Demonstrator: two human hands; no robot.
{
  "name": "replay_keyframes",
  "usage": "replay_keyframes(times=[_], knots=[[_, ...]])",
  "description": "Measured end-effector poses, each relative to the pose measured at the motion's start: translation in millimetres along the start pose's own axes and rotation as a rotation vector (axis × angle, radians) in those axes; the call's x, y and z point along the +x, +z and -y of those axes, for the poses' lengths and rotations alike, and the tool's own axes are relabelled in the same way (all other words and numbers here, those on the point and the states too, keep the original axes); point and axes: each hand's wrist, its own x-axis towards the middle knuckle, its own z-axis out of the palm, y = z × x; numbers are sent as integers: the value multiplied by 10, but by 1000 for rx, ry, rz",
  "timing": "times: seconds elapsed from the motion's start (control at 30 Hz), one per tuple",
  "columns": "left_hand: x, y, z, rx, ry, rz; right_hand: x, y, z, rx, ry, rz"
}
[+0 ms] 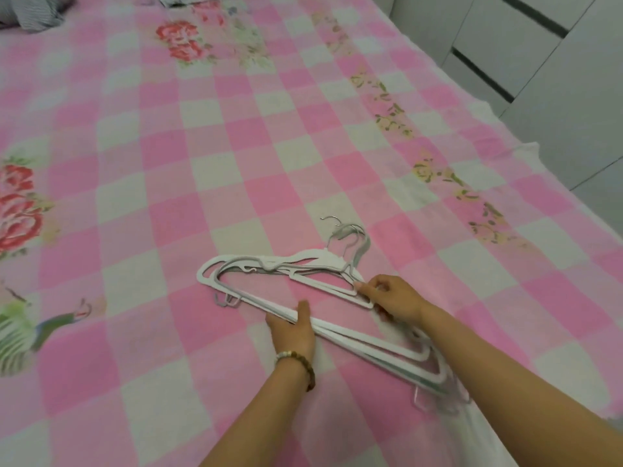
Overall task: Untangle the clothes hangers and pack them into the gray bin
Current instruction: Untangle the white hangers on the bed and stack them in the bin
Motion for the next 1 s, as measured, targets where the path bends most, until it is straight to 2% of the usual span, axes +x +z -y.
replay_keyframes(times=[0.07, 0.2, 0.3, 0.37, 0.4, 0.47, 0.57, 0.63, 0.7, 0.77, 0.83, 0.9, 1.0], knots=[[-43, 51, 39, -11, 9, 83, -152, 26, -101, 147, -24, -37], [-204, 197, 76, -80, 21, 268, -495, 21, -383, 244, -114, -276], [-345, 369, 72, 77, 201, 207, -817, -172, -534, 267, -161, -371], [-465, 477, -17, 310, 461, 95, -1084, -383, -645, 240, -148, -397], [-539, 538, -56, 472, 638, 108, -1242, -498, -720, 223, -127, -402], [-712, 714, -111, 789, 945, 271, -1606, -735, -884, 189, -82, -398], [-1059, 1025, -172, 1263, 1100, 623, -2231, -1007, -1067, 189, -15, -357], [-1355, 1206, -167, 1452, 1078, 885, -2656, -1130, -1171, 129, 2, -330], [-1676, 1345, -62, 1560, 869, 1179, -3057, -1194, -1315, 61, 30, -286], [-1997, 1429, 153, 1716, 665, 1383, -3425, -1214, -1515, 26, 77, -268], [-2247, 1482, 466, 1798, 578, 1523, -3755, -1220, -1762, 76, 99, -256], [-2464, 1503, 803, 1748, 522, 1641, -4036, -1213, -2062, 148, 128, -269], [-2731, 1566, 1335, 1617, 457, 1673, -4387, -1159, -2566, 255, 189, -366]])
